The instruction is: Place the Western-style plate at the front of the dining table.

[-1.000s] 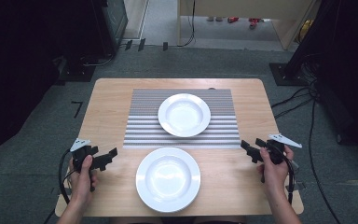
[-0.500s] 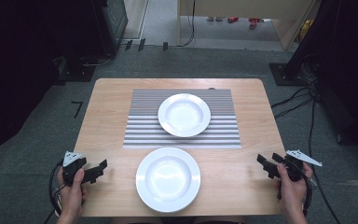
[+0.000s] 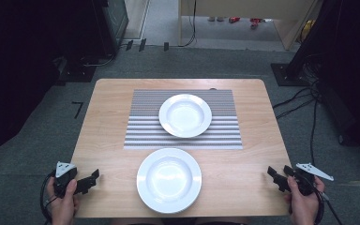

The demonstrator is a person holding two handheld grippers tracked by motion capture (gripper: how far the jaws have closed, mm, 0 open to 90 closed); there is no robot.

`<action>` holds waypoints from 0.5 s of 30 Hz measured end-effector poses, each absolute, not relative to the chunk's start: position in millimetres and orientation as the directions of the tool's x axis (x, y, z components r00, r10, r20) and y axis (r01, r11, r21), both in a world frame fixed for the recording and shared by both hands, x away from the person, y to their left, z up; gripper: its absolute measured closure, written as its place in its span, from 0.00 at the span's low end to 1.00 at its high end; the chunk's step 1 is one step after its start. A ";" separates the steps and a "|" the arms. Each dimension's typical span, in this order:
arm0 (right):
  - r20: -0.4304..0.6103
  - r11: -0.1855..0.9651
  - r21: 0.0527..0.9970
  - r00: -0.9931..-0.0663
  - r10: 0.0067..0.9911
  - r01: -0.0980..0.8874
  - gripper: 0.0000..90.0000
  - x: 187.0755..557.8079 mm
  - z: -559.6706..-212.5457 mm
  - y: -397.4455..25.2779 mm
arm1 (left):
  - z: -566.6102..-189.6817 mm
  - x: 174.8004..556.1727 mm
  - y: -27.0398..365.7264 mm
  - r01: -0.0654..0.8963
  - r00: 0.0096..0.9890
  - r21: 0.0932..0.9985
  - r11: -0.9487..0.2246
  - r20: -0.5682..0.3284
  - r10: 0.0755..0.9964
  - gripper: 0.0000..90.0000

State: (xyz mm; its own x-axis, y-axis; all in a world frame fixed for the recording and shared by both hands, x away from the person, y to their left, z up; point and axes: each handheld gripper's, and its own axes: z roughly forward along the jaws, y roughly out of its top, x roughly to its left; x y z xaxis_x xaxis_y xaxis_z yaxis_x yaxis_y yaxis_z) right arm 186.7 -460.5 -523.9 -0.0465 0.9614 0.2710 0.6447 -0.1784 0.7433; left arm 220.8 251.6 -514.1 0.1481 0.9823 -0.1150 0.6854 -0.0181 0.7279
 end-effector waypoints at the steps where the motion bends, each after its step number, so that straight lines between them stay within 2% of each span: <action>1: 0.255 -0.165 0.746 -0.048 0.966 0.645 0.26 184.9 -523.8 -461.3 | -514.4 218.4 252.2 0.685 0.149 0.728 -0.021 -0.112 0.982 0.12; 7: 0.120 -0.055 0.751 -0.054 0.991 0.658 0.24 180.5 -524.5 -453.0 | -517.9 212.2 242.7 0.678 0.170 0.726 -0.116 -0.001 0.985 0.12; 12: 0.031 0.026 0.730 -0.071 0.997 0.683 0.13 182.9 -525.8 -436.7 | -518.7 212.8 240.4 0.674 0.176 0.728 -0.122 0.002 0.984 0.12; 15: 0.030 0.030 0.728 -0.075 0.997 0.685 0.12 183.2 -526.0 -436.4 | -518.7 213.5 240.8 0.675 0.182 0.727 -0.126 0.002 0.983 0.11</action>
